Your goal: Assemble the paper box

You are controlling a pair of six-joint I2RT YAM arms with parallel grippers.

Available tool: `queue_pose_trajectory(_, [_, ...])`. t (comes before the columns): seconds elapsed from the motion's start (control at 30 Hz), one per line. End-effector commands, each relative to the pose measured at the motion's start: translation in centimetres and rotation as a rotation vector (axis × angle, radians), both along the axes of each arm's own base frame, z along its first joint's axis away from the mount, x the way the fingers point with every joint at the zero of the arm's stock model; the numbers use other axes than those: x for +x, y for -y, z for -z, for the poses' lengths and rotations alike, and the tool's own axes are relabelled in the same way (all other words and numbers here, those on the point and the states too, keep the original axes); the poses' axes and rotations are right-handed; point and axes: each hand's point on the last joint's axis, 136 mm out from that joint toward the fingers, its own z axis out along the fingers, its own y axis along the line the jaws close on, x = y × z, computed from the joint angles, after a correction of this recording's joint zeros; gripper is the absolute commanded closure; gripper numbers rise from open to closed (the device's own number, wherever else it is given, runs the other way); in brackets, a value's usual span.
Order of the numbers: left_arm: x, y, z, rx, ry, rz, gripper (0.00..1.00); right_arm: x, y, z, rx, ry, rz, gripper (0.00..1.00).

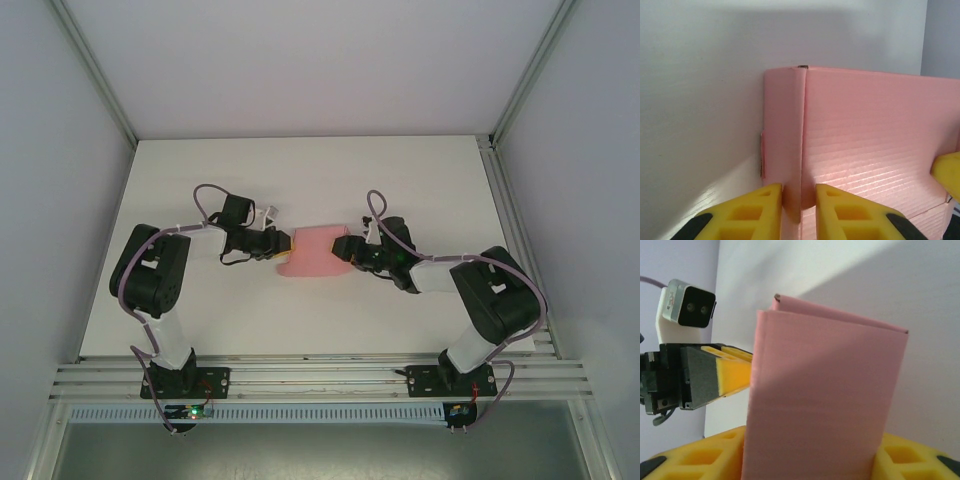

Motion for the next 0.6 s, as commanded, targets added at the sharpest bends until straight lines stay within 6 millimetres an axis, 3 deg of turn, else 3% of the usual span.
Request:
queue_pose_trajectory(0.0, [1.7, -0.4, -2.1, 0.05, 0.163, -0.005, 0.71, -0.1, -0.8, -3.1, 0.073, 0.075, -0.044, 0.59])
queue_pose_trajectory(0.07, [2.6, -0.3, -4.1, 0.045, 0.249, -0.003, 0.63, -0.2, -0.8, -3.4, 0.079, 0.069, -0.041, 0.6])
queue_pose_trajectory(0.17, [3.7, -0.3, -8.3, 0.078, 0.431, 0.016, 0.29, 0.1, -0.1, -3.5, 0.07, 0.018, 0.005, 0.61])
queue_pose_trajectory(0.2, [3.7, -0.3, -9.9, 0.104, 0.517, 0.034, 0.11, 0.2, 0.4, -3.4, 0.06, -0.022, 0.029, 0.61])
queue_pose_trajectory(0.23, [3.6, -0.3, -11.3, 0.145, 0.597, 0.048, 0.0, 0.4, 0.9, -3.2, 0.052, -0.065, 0.054, 0.61])
queue_pose_trajectory(0.37, [0.3, 2.1, -15.2, 0.438, 1.022, 0.266, 0.0, 0.5, 2.8, -3.8, 0.047, -0.283, 0.124, 0.64])
queue_pose_trajectory(0.5, [-2.2, 4.4, -15.7, 0.656, 1.293, 0.442, 0.0, 0.5, 3.0, -7.3, 0.169, -0.425, 0.138, 0.59])
queue_pose_trajectory(0.57, [-2.9, 4.7, -15.4, 0.666, 1.32, 0.496, 0.0, 0.1, 3.4, -8.1, 0.183, -0.496, 0.145, 0.67])
